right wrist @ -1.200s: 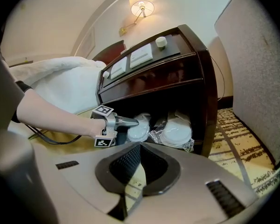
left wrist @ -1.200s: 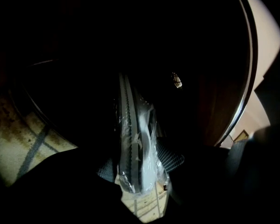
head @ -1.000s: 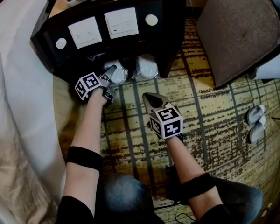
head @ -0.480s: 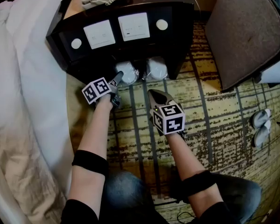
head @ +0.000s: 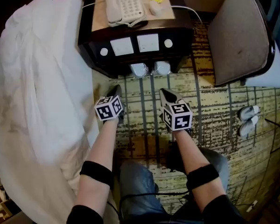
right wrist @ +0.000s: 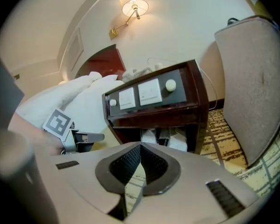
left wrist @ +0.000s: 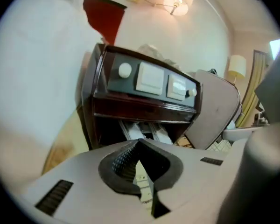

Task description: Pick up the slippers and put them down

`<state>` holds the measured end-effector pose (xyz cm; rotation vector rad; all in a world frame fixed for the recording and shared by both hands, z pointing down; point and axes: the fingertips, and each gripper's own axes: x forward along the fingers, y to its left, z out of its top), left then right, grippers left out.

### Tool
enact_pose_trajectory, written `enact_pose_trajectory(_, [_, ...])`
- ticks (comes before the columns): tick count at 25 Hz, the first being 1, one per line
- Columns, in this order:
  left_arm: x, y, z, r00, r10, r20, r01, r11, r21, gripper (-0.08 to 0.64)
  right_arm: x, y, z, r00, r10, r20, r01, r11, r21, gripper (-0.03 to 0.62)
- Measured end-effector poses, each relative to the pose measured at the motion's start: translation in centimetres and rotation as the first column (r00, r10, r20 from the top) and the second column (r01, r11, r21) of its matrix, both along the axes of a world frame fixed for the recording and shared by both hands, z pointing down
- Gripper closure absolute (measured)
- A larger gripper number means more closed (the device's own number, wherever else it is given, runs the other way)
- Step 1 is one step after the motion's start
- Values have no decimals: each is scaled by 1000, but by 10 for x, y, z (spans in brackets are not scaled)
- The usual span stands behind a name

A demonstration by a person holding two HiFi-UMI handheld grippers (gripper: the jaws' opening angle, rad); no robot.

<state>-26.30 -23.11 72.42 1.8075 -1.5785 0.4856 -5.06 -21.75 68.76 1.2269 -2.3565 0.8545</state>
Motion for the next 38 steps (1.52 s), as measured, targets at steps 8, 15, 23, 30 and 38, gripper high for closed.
enact_pose_trajectory(8, [33, 56, -204, 986, 141, 93, -147, 988, 54, 557, 30, 31, -174, 998, 44, -37, -44, 999, -22, 586])
enact_pose_trajectory(15, [50, 142, -403, 979, 166, 119, -178, 978, 104, 557, 53, 96, -349, 996, 63, -56, -64, 998, -5, 586])
enact_pose_trajectory(23, [24, 226, -558, 978, 158, 133, -181, 967, 179, 557, 83, 158, -504, 995, 53, -90, -43, 993, 113, 586])
enact_pose_trajectory(30, [3, 285, -595, 978, 147, 146, -174, 966, 193, 557, 131, 215, -548, 983, 80, -163, -58, 989, 137, 586])
enact_pose_trajectory(38, [25, 316, -615, 981, 139, 136, -164, 967, 193, 557, 182, 261, -558, 975, 108, -193, -87, 989, 118, 586])
